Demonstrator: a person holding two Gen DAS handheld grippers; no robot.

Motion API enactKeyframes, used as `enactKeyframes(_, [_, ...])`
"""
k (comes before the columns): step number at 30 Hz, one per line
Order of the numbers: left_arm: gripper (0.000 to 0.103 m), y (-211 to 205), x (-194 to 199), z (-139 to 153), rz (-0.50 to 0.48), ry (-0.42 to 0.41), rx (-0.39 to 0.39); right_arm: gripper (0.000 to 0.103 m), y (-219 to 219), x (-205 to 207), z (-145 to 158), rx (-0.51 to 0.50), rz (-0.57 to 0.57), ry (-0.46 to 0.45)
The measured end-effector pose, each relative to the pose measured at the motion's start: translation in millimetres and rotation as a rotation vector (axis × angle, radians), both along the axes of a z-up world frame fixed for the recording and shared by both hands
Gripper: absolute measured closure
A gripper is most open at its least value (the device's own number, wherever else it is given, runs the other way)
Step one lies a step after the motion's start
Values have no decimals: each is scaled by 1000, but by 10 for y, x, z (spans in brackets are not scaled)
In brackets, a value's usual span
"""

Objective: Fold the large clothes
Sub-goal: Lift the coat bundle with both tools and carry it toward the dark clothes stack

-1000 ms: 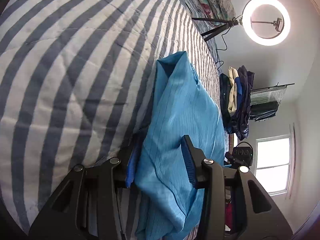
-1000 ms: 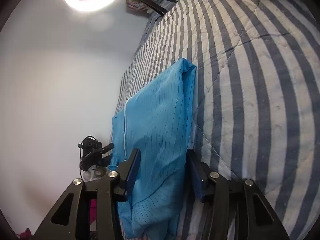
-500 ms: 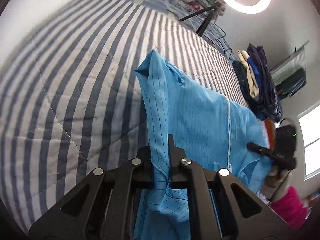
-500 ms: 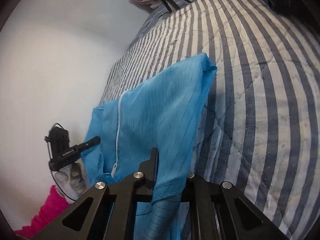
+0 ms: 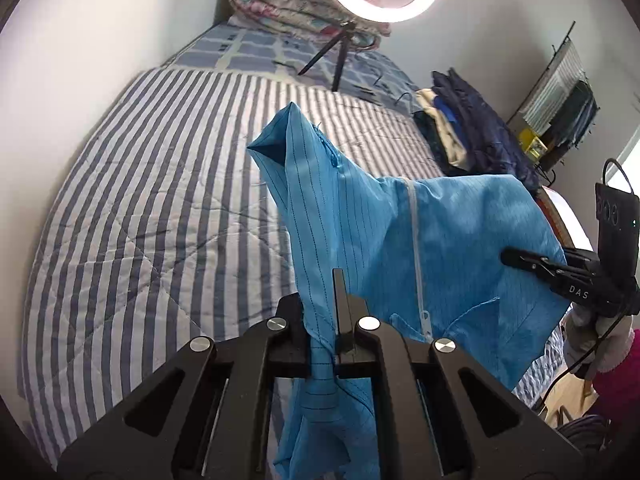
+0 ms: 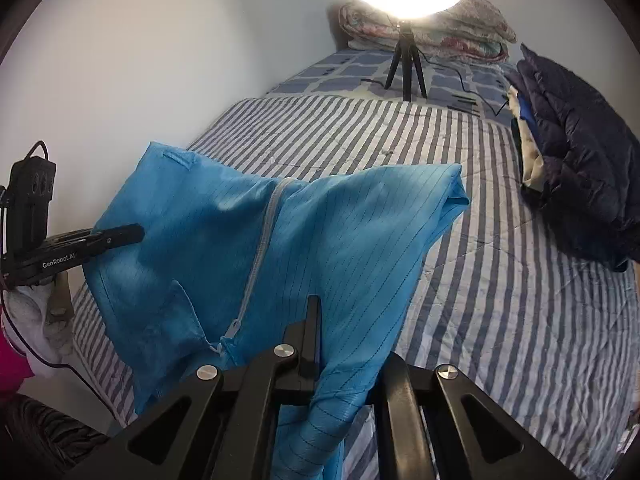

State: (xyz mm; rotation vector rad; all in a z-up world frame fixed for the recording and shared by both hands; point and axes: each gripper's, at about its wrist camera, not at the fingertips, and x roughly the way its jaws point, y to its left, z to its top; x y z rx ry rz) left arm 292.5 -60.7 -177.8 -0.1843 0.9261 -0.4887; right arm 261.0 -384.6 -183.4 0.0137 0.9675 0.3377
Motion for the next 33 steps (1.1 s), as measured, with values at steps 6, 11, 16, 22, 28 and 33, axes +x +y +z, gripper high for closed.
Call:
enactKeyframes(6, [99,-143,-311,382,-26,-50,-39,100,17,-403,400,-132,-7,-77])
enactKeyframes(11, [99,-323,-514,698,-64,-104,-48,100,-52,-630,672,-201,-30,-135])
enactKeyframes(16, [99,-512,-651,952,-97,-147,-53,100,-194,-771,901,-229,-55,-174])
enactKeyframes(22, [99,-795,-750,1174,-126,-193,-44,100,-390,-950,1123,-267,-77,-220])
enactKeyframes(28, [99,-1156,-816,1388,-165,-251,-33,100,-688,-1076,1284,-289,-118,-256])
enactKeyframes(33, [99,-1560,-766,1577,-220,-300,-32,100,-1044,-1080,1409,-297,-171,-274])
